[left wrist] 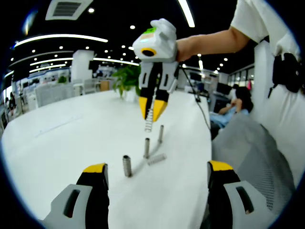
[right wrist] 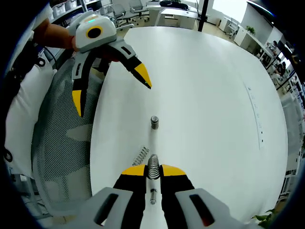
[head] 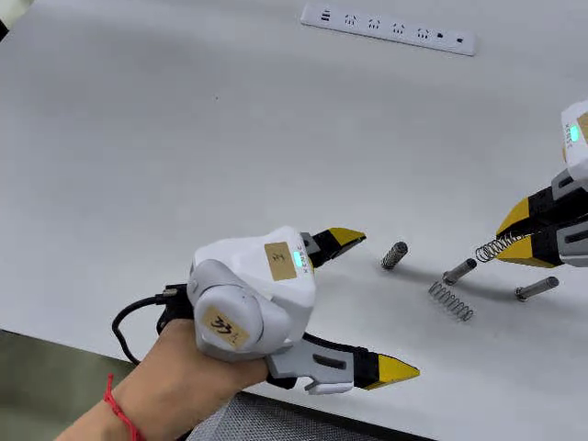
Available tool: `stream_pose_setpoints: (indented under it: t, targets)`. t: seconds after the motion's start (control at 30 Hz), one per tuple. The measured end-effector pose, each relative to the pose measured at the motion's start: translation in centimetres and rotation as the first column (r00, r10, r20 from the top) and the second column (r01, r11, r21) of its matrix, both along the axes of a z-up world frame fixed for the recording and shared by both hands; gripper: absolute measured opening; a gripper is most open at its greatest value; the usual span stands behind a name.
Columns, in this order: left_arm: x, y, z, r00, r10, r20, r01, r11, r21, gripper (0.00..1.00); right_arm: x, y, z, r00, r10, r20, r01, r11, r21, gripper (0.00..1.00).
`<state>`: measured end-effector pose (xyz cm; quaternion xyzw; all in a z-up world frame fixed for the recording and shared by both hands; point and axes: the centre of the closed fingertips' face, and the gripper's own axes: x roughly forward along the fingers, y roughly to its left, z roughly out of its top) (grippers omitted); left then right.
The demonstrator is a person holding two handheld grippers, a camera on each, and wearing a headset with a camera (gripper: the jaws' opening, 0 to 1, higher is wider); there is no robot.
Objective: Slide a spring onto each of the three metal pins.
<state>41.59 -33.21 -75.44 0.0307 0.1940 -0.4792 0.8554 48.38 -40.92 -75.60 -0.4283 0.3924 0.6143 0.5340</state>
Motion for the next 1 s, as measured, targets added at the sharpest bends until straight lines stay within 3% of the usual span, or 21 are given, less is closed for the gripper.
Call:
stream_pose_setpoints:
  t: [0.13, 1.0]
  targets:
    - [0.2, 0.2, -0.2, 1.000, 0.017, -0.019, -0.017, 1.000, -0.010, 0.93, 0.0, 0.1, -0.3, 1.000, -0.010, -0.006, 0.010, 1.000, -0.003, 0.12]
    - [-0.1, 0.0, -0.5, 0.999, 0.022, -0.033, -0.022, 0.999, -0.022, 0.92, -0.5, 0.3, -1.7, 0.999, -0.012, -0.032, 0.011, 1.000, -0.023, 0.12]
